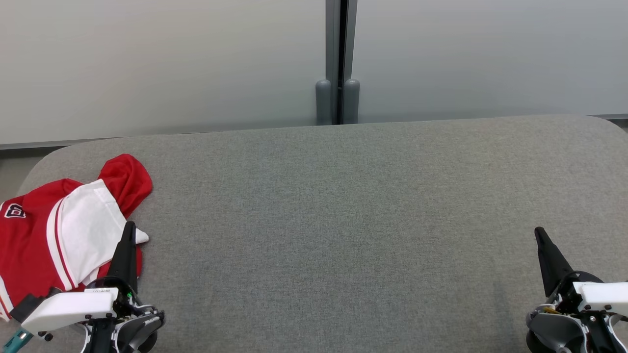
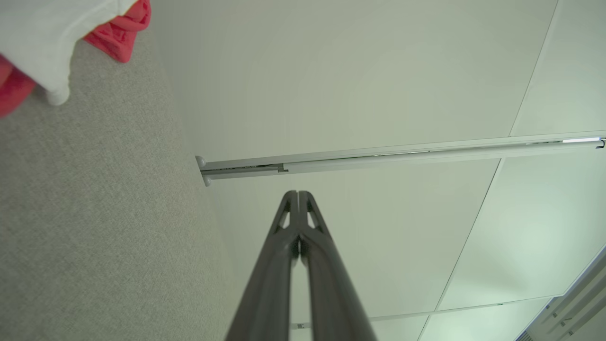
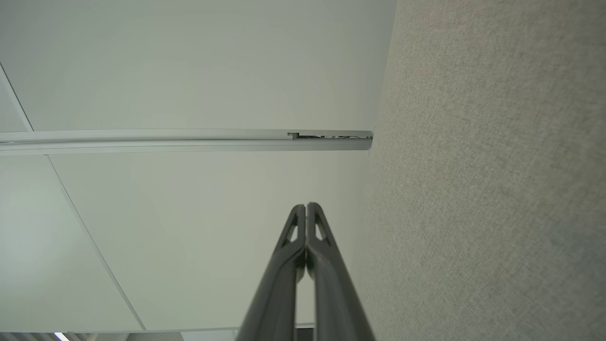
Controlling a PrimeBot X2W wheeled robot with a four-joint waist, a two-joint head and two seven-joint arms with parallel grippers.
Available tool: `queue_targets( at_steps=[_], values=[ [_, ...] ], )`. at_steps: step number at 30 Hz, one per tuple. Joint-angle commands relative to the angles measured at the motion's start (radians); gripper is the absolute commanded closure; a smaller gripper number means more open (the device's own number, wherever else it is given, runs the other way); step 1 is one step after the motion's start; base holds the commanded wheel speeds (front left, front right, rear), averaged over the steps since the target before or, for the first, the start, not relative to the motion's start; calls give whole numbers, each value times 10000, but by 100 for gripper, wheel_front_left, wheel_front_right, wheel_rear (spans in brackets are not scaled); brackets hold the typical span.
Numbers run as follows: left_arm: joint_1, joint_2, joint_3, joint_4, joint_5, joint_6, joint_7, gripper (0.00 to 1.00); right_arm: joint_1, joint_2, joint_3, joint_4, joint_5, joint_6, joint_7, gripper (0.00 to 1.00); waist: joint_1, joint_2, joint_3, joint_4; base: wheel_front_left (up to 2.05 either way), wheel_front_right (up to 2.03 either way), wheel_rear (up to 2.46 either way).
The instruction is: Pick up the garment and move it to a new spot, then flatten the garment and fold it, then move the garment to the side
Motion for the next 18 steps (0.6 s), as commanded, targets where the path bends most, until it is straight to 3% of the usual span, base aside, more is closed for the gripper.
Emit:
queue_targets(
  at_steps=[1, 8, 9, 18],
  values=[
    [-113, 29, 29, 1, -6, -36, 23, 100, -45, -45, 0, 20, -34, 5, 16, 100, 0, -1, 0, 0, 0, 0, 0],
    [-113, 29, 29, 1, -6, -36, 23, 100, -45, -45, 0, 20, -34, 5, 16, 100, 0, -1, 0, 0, 0, 0, 0],
    [12, -4, -4, 26, 1, 0, -3, 0, 15, 8, 1, 23, 1, 0, 0, 0, 0, -1, 0, 0, 0, 0, 0],
    [207, -65, -185, -10, 163, 33, -304, 0, 210, 80, 264, -114, -193, -1, -278, 0, 0, -1, -2, 15, 0, 0, 0]
  ],
)
